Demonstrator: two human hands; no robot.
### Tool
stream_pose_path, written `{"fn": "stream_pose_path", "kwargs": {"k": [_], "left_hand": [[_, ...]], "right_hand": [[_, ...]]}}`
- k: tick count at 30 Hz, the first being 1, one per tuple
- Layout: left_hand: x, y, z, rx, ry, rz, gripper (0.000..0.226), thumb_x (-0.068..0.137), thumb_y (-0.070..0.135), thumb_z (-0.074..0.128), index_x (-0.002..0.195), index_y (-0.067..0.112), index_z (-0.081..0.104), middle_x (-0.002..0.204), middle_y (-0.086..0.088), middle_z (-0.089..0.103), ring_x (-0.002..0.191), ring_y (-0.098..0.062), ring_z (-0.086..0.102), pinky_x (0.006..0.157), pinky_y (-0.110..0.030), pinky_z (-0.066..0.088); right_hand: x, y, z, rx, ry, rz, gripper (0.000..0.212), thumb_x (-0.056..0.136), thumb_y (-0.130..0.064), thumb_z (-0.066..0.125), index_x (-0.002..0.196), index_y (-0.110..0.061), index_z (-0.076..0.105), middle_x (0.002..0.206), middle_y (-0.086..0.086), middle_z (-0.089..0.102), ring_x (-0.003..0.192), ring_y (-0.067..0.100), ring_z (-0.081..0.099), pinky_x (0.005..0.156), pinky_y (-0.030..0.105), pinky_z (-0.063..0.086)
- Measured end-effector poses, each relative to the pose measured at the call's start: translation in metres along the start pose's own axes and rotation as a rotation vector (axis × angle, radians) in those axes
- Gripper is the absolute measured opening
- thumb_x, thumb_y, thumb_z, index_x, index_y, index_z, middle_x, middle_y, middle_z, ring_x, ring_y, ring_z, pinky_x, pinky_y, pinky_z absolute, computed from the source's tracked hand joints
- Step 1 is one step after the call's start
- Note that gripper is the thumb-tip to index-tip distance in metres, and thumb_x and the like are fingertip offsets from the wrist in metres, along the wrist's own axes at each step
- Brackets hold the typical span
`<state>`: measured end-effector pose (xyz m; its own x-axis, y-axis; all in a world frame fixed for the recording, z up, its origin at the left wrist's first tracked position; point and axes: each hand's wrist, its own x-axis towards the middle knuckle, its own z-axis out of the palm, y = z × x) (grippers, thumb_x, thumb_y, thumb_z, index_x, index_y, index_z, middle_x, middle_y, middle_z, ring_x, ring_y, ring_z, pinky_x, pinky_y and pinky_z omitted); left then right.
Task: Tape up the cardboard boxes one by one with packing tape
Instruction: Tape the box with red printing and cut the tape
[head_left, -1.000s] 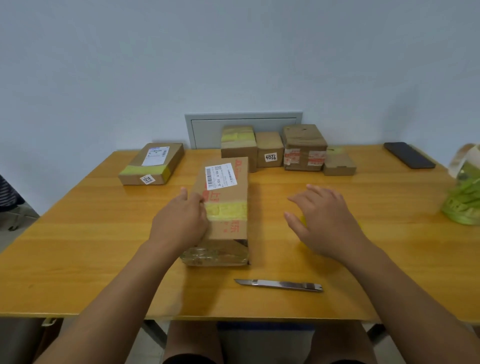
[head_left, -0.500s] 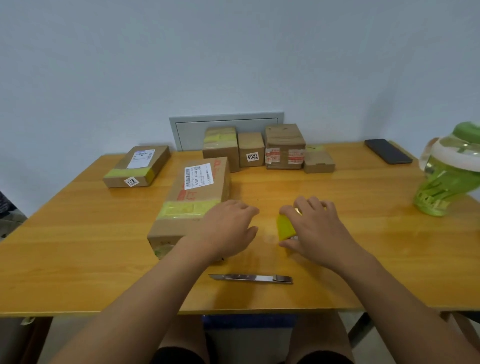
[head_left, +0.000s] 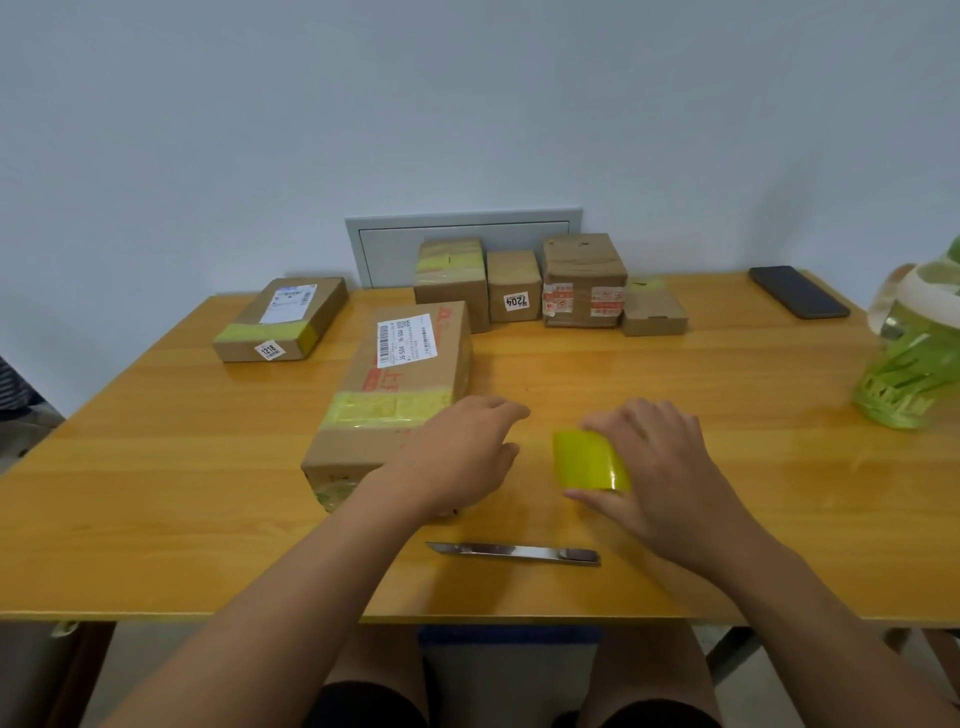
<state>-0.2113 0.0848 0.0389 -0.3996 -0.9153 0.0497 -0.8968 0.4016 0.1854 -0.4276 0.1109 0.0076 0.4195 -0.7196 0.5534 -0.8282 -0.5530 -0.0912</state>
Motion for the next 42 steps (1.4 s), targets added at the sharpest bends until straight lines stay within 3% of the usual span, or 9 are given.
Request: {"fn": "stream_pose_path", "kwargs": {"k": [5, 9, 14, 17, 21, 27, 31, 38, 42], "left_hand": [[-0.004, -0.003, -0.01, -0.394, 0.239, -0.163, 0.052, 0.101, 0.006, 0.042, 0.149, 0.022, 0.037, 0.15, 0.003, 0.044, 0.138, -0.015, 0.039, 0.111, -0.03, 0.032], [-0.011, -0.011, -0.024, -0.881, 0.375, -0.361, 0.038, 0.102, 0.013, 0.038, 0.136, 0.025, 0.052, 0.127, 0.006, 0.061, 0.121, -0.013, 0.055, 0.107, -0.039, 0.043], [-0.021, -0.012, -0.037, -1.469, 0.144, -0.528, 0.034, 0.101, 0.035, 0.047, 0.123, 0.01, 0.058, 0.104, -0.011, 0.072, 0.093, -0.025, 0.071, 0.084, -0.036, 0.058], [-0.027, -0.018, -0.04, -1.59, 0.004, -0.505, 0.036, 0.099, 0.038, 0.052, 0.109, 0.006, 0.062, 0.096, -0.02, 0.07, 0.083, -0.028, 0.071, 0.076, -0.034, 0.057], [-0.034, -0.029, -0.042, -1.679, 0.004, -0.407, 0.026, 0.088, 0.034, 0.065, 0.098, 0.01, 0.069, 0.093, -0.015, 0.067, 0.074, -0.022, 0.067, 0.066, -0.03, 0.054], [-0.044, -0.052, -0.044, -1.549, 0.123, -0.341, 0.014, 0.089, 0.012, 0.066, 0.102, 0.005, 0.065, 0.081, -0.003, 0.066, 0.07, -0.01, 0.062, 0.067, -0.024, 0.053], [-0.047, -0.063, -0.047, -1.335, 0.222, -0.371, 0.009, 0.093, 0.016, 0.065, 0.09, 0.012, 0.073, 0.079, 0.004, 0.068, 0.074, -0.009, 0.061, 0.067, -0.023, 0.05], [-0.046, -0.075, -0.057, -1.067, 0.301, -0.418, 0.015, 0.094, 0.02, 0.065, 0.091, 0.009, 0.075, 0.071, 0.002, 0.064, 0.068, -0.01, 0.055, 0.068, -0.025, 0.05], [-0.044, -0.096, -0.071, -0.91, 0.427, -0.493, 0.014, 0.097, 0.018, 0.061, 0.089, 0.012, 0.07, 0.08, -0.001, 0.064, 0.071, -0.013, 0.054, 0.066, -0.026, 0.046]], "right_hand": [[0.025, -0.006, -0.036, 0.178, 0.122, 0.035, 0.062, 0.078, -0.067, 0.054, 0.124, -0.027, 0.043, 0.111, 0.003, 0.052, 0.1, 0.019, 0.045, 0.079, 0.038, 0.041], [0.031, -0.012, -0.043, 0.314, 0.154, 0.036, 0.064, 0.076, -0.069, 0.057, 0.125, -0.031, 0.042, 0.113, -0.009, 0.043, 0.103, 0.011, 0.04, 0.079, 0.025, 0.038], [0.033, -0.029, -0.044, 0.516, 0.17, 0.035, 0.063, 0.072, -0.065, 0.063, 0.124, -0.04, 0.039, 0.113, -0.025, 0.036, 0.103, 0.003, 0.042, 0.075, 0.016, 0.038], [0.038, -0.039, -0.042, 0.585, 0.174, 0.026, 0.063, 0.071, -0.065, 0.066, 0.123, -0.049, 0.035, 0.113, -0.034, 0.038, 0.106, -0.006, 0.044, 0.076, 0.006, 0.04], [0.045, -0.047, -0.04, 0.623, 0.177, 0.004, 0.062, 0.073, -0.072, 0.061, 0.123, -0.047, 0.035, 0.121, -0.04, 0.036, 0.111, -0.01, 0.043, 0.078, 0.003, 0.04], [0.061, -0.055, -0.029, 0.605, 0.154, 0.016, 0.064, 0.072, -0.07, 0.062, 0.125, -0.046, 0.037, 0.115, -0.024, 0.039, 0.111, -0.01, 0.041, 0.077, 0.006, 0.037], [0.075, -0.059, -0.022, 0.587, 0.14, 0.009, 0.065, 0.071, -0.064, 0.065, 0.128, -0.042, 0.041, 0.115, -0.024, 0.038, 0.11, -0.015, 0.039, 0.078, 0.002, 0.035], [0.097, -0.065, -0.017, 0.539, 0.111, 0.038, 0.064, 0.069, -0.065, 0.066, 0.125, -0.04, 0.045, 0.112, -0.012, 0.044, 0.096, -0.005, 0.038, 0.071, 0.016, 0.035], [0.107, -0.052, -0.015, 0.32, -0.048, 0.046, 0.064, 0.071, -0.061, 0.068, 0.127, -0.031, 0.058, 0.108, -0.005, 0.05, 0.096, 0.003, 0.04, 0.07, 0.015, 0.035]]}}
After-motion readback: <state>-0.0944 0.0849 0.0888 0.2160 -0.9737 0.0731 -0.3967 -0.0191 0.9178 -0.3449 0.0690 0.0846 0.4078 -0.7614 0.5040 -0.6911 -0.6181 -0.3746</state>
